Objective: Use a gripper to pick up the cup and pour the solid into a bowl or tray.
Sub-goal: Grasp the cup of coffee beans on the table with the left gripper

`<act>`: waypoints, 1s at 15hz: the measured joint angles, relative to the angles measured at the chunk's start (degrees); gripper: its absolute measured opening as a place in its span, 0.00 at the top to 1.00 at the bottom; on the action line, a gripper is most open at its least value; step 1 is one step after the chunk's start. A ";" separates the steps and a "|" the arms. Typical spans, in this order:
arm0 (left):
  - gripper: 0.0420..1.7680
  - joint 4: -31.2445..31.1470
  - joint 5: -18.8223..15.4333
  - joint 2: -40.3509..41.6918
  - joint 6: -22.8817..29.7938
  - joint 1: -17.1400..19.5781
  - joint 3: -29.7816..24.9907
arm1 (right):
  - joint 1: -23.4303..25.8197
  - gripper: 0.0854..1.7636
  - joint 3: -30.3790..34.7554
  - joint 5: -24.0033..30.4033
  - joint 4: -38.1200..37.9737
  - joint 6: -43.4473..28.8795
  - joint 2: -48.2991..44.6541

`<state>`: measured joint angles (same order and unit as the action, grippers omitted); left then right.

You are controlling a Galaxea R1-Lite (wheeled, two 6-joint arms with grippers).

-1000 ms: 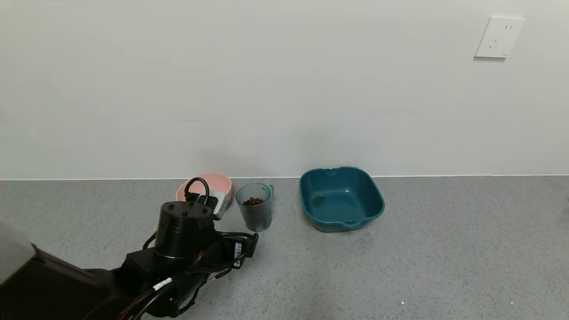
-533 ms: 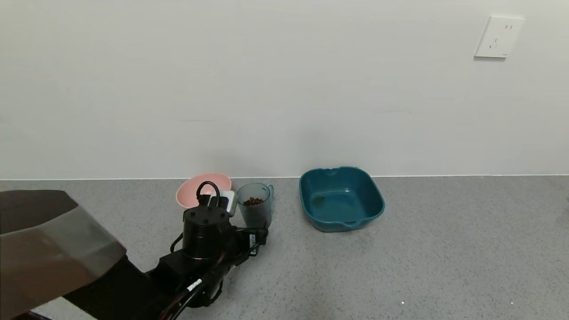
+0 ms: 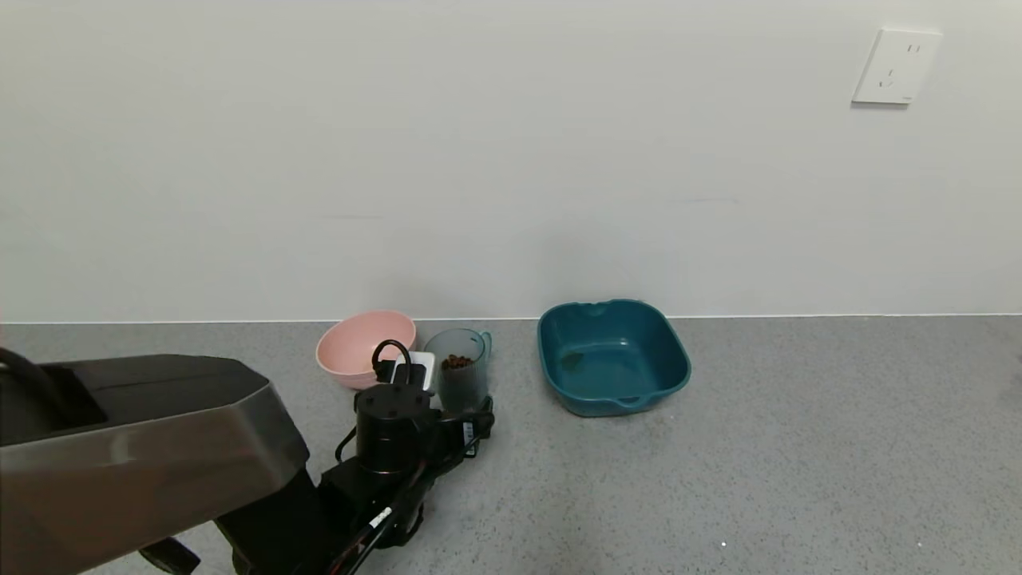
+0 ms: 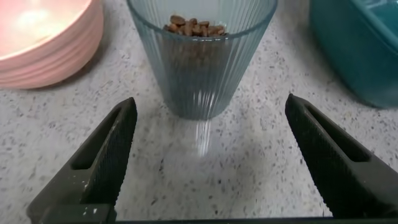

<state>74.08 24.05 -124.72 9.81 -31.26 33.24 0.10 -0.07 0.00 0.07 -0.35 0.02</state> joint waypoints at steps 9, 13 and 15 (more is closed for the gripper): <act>0.03 3.71 -0.30 -8.05 -0.28 1.79 6.86 | 0.00 0.03 0.00 0.00 0.00 0.00 0.00; 0.03 3.21 -0.30 -8.96 -1.05 2.88 9.62 | 0.00 0.03 0.00 0.00 0.00 0.02 0.00; 0.03 3.60 -0.35 -9.81 -2.13 3.17 11.02 | 0.00 0.03 0.00 0.00 0.00 0.02 -0.02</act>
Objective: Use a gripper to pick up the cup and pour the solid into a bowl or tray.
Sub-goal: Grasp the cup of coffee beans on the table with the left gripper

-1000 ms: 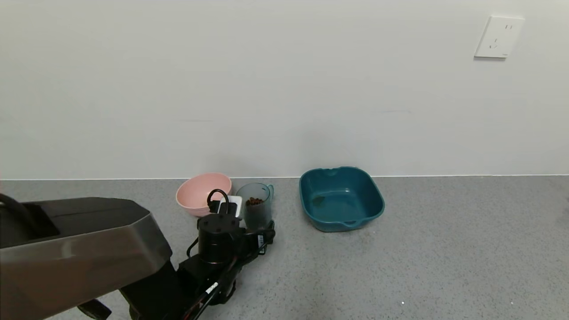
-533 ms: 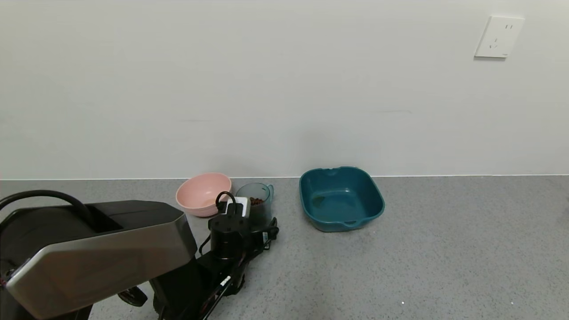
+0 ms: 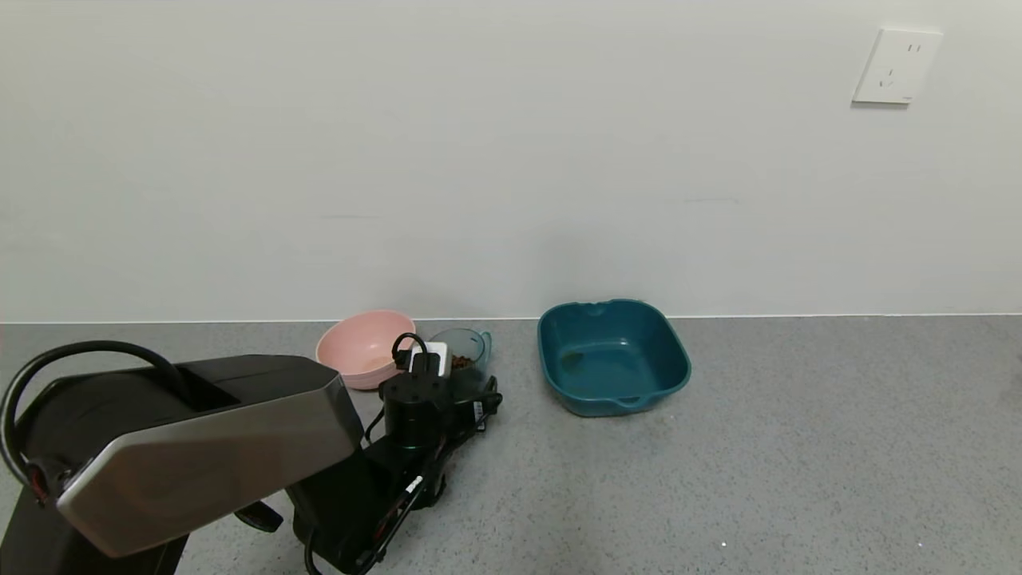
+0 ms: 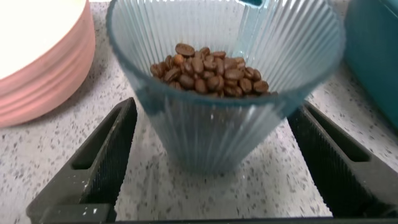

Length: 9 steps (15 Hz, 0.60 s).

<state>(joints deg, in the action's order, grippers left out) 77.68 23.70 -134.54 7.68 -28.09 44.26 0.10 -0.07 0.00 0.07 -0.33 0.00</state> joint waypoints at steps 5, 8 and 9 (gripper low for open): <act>0.03 0.02 -0.05 -2.36 -0.35 0.65 2.76 | 0.00 0.03 0.00 0.00 0.00 0.00 0.02; 0.03 -0.09 -0.24 -2.93 -0.38 0.80 3.85 | 0.00 0.03 0.00 0.00 0.00 0.00 0.02; 0.03 -0.10 -0.28 -3.04 -0.38 0.83 4.05 | 0.00 0.03 0.00 0.00 0.00 0.00 0.02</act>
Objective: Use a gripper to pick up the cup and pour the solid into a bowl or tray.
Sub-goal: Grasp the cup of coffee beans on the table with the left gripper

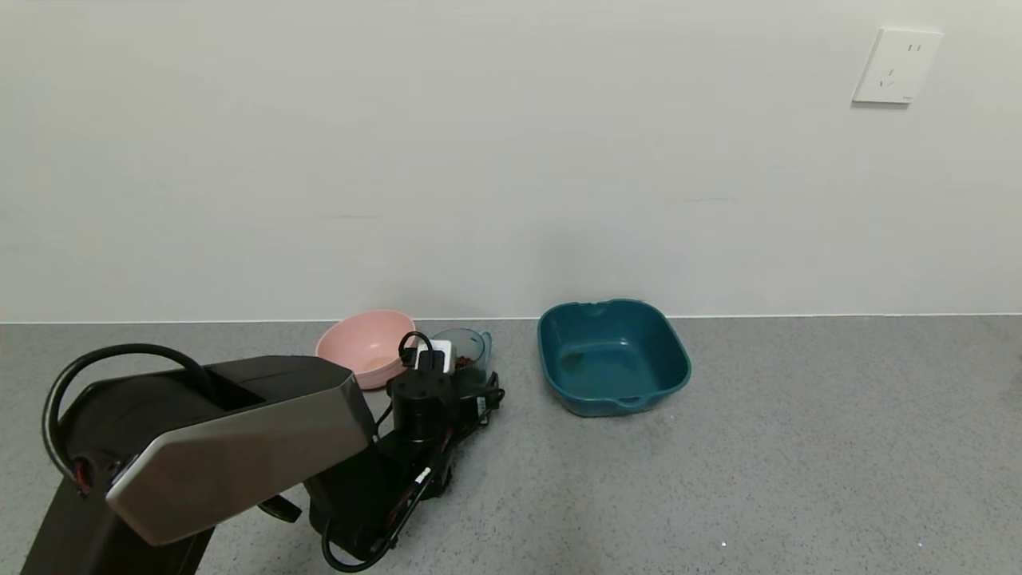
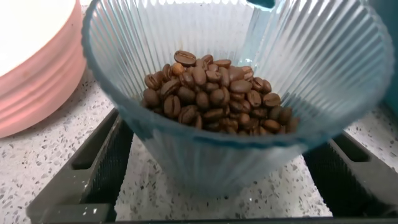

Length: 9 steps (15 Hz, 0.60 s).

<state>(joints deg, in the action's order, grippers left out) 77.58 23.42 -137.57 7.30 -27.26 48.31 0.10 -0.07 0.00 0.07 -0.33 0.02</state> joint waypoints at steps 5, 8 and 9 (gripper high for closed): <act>0.03 -0.32 -0.02 -0.28 -0.06 0.41 0.80 | 0.00 0.03 0.00 0.00 0.00 0.00 -0.02; 0.24 -0.13 -0.05 -0.50 -0.17 0.55 0.96 | 0.00 0.03 0.00 0.00 0.00 0.00 -0.02; 0.26 -0.21 -0.02 -0.55 -0.48 0.55 1.02 | 0.00 0.03 0.00 0.00 -0.02 -0.02 0.00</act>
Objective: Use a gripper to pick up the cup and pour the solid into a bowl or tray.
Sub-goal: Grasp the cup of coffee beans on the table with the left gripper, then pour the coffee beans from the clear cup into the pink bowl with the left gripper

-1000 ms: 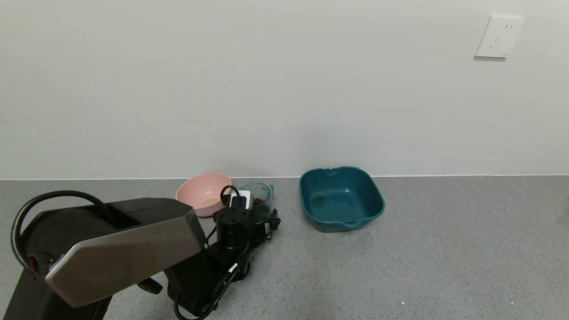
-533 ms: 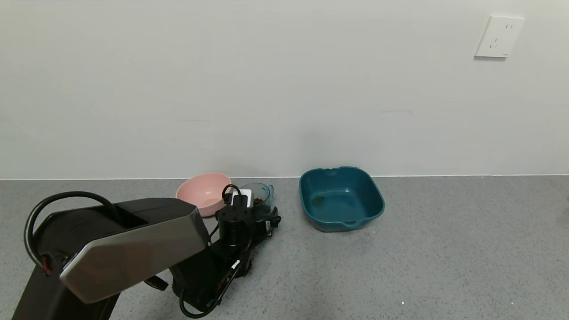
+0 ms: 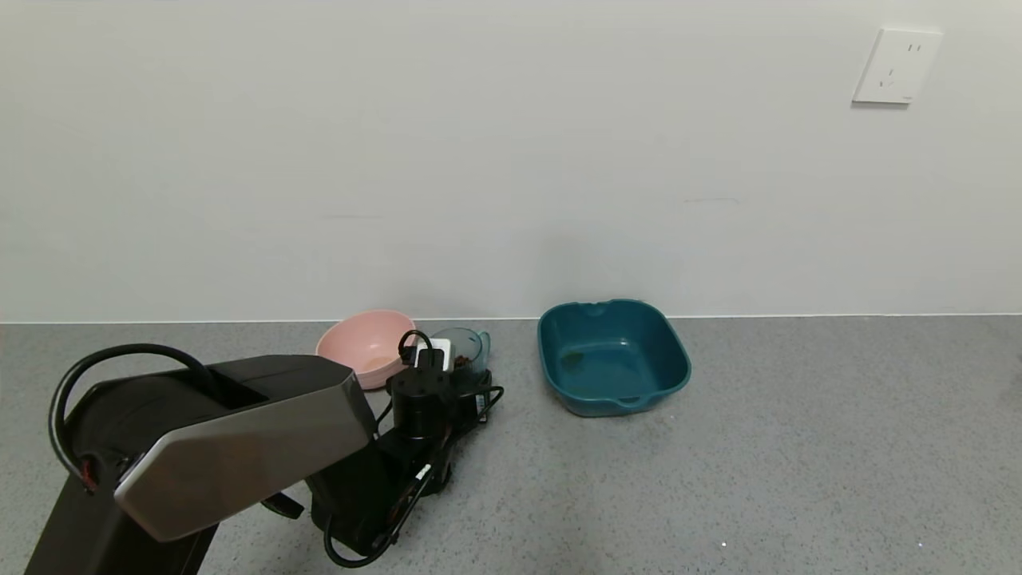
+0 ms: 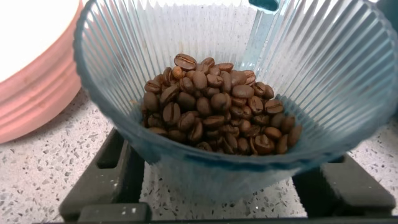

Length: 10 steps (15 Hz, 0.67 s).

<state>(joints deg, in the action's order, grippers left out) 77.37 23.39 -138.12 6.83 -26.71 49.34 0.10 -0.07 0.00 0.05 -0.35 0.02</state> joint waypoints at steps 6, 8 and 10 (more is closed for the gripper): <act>0.27 0.11 -0.02 -0.06 -0.39 0.09 0.05 | 0.00 0.03 0.00 0.00 0.02 0.02 0.00; 0.27 0.13 -0.05 -0.05 -0.38 0.09 0.05 | 0.00 0.03 0.00 0.00 0.02 0.00 0.00; 0.27 0.07 -0.07 0.05 -0.39 0.06 -0.02 | 0.00 0.03 0.00 0.00 0.00 0.00 0.00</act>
<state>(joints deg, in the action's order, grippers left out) 77.45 23.32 -138.07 6.44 -26.65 49.31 0.10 -0.07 0.00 0.05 -0.35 0.02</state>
